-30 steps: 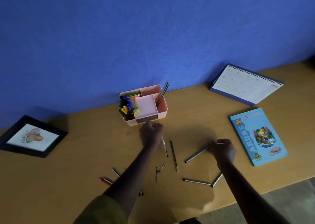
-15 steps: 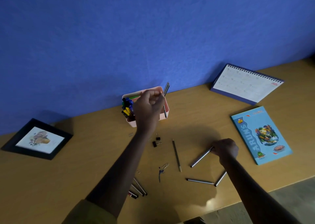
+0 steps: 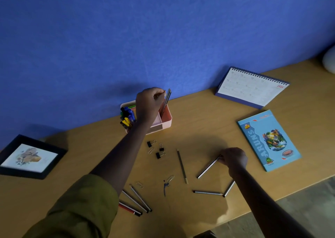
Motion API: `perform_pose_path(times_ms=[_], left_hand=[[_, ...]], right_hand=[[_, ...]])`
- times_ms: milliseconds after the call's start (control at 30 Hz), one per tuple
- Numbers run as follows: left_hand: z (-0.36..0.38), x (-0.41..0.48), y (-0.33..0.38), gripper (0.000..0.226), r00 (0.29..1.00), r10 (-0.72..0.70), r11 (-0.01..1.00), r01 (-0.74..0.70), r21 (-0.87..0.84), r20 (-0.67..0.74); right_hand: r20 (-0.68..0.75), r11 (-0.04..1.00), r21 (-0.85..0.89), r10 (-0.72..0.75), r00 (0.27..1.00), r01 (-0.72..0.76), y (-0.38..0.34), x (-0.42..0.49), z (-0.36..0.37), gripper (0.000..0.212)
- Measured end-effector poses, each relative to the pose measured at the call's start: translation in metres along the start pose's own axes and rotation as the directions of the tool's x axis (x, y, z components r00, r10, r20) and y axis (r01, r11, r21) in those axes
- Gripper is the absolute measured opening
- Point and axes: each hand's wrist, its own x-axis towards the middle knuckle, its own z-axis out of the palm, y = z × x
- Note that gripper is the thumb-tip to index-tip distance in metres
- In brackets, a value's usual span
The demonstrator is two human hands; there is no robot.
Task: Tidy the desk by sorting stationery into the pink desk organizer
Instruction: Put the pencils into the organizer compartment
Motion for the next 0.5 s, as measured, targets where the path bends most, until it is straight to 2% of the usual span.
perform_pose_path(times_ms=[33, 100, 200, 333, 500], left_hand=[[0.003, 0.001, -0.002, 0.017, 1.000, -0.003, 1.000, 0.003, 0.021, 0.026], [0.007, 0.002, -0.005, 0.018, 0.997, -0.016, 0.998, 0.012, 0.062, 0.070], [0.012, 0.005, -0.010, 0.019, 0.993, -0.042, 0.991, 0.028, 0.132, 0.109], [0.016, 0.008, -0.013, 0.020, 0.987, -0.067, 0.982, 0.040, 0.186, 0.146], [0.017, 0.012, -0.013, 0.019, 0.985, -0.071, 0.980, 0.040, 0.195, 0.155]], right_hand=[[0.004, 0.999, -0.048, 0.008, 1.000, -0.008, 0.001, 0.000, 0.001, 0.011], [-0.007, 0.975, 0.195, 0.111, 0.994, -0.108, 0.004, -0.005, -0.002, 0.014], [-0.010, 0.954, 0.282, 0.106, 0.994, -0.099, 0.003, -0.016, -0.008, 0.015], [-0.004, 0.949, 0.314, 0.008, 1.000, -0.007, -0.014, -0.025, -0.010, 0.016], [0.017, 0.915, 0.360, -0.203, 0.979, 0.183, -0.053, -0.040, -0.007, 0.013]])
